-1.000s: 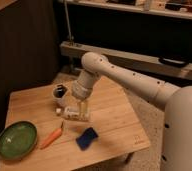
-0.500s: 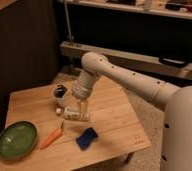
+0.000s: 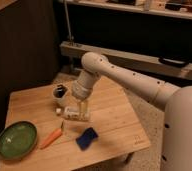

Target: Stand the bottle upright

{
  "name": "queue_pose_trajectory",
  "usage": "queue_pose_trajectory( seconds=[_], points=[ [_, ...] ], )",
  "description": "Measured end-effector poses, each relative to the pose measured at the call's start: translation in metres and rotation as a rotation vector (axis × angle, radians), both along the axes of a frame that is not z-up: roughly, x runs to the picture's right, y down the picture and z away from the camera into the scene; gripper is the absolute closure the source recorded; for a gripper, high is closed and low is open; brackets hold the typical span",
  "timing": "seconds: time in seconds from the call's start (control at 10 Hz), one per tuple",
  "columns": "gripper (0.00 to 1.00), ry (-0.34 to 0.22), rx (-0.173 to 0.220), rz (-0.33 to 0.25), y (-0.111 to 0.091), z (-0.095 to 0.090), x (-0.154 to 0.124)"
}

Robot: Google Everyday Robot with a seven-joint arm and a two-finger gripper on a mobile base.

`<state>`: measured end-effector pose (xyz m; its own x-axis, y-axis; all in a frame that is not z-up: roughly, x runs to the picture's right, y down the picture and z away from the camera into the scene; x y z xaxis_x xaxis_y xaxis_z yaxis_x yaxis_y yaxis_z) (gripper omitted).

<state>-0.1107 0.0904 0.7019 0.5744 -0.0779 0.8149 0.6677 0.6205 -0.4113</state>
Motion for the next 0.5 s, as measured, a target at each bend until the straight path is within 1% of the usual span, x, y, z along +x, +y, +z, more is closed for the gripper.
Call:
queue_pose_trajectory(
  seconds=[0.4,0.5],
  points=[
    [0.20,0.003,0.003,0.000,-0.0013,-0.0004,0.0003],
    [0.20,0.019,0.004,0.001,-0.0023,-0.0004,0.0011]
  ],
)
